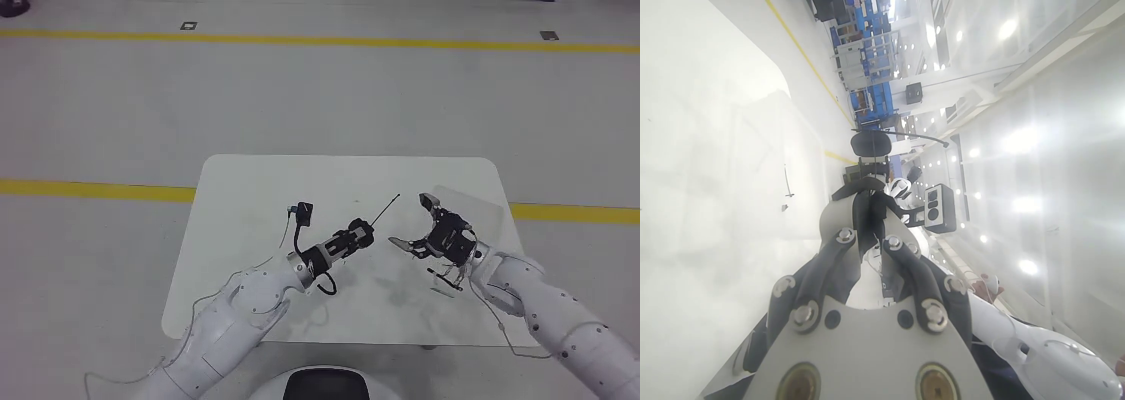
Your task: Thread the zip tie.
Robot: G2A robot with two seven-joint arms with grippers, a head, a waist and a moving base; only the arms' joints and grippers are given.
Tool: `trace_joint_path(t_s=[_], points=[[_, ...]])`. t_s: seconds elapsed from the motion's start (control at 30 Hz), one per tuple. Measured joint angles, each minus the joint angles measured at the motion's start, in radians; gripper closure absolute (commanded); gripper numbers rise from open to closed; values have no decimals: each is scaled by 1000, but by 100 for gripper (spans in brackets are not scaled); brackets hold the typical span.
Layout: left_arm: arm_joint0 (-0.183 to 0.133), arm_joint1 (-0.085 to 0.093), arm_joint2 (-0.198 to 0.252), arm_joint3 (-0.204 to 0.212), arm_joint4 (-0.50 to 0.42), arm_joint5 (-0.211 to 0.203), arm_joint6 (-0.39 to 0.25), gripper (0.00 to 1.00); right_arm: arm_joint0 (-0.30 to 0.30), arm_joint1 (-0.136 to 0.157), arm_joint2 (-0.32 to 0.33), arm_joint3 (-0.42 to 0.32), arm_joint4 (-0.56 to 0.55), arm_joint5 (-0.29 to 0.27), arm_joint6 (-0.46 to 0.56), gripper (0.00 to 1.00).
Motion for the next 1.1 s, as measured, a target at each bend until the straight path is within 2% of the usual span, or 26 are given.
trace_joint_path(t_s=[0.07, 0.1, 0.13, 0.23, 0.3, 0.37, 0.57, 0.8, 1.1], points=[[0, 0, 0, 0, 0, 0, 0, 100, 18, -3, -10, 4, 26, 0, 14, 1], [0, 0, 0, 0, 0, 0, 0, 100, 29, -5, -17, 11, 40, 0, 19, 5], [0, 0, 0, 0, 0, 0, 0, 100, 38, -7, -22, 16, 50, 0, 22, 12], [0, 0, 0, 0, 0, 0, 0, 100, 64, -13, -42, 33, 78, 0, 20, 45], [0, 0, 0, 0, 0, 0, 0, 100, 81, -17, -55, 45, 84, 0, 23, 45], [0, 0, 0, 0, 0, 0, 0, 100, 95, -23, -64, 55, 89, 0, 31, 52], [0, 0, 0, 0, 0, 0, 0, 100, 126, -50, -94, 73, 86, 0, 51, 55], [0, 0, 0, 0, 0, 0, 0, 100, 147, -76, -114, 105, 84, 0, 57, 54], [0, 0, 0, 0, 0, 0, 0, 100, 136, -83, -113, 121, 68, 0, 22, 55]])
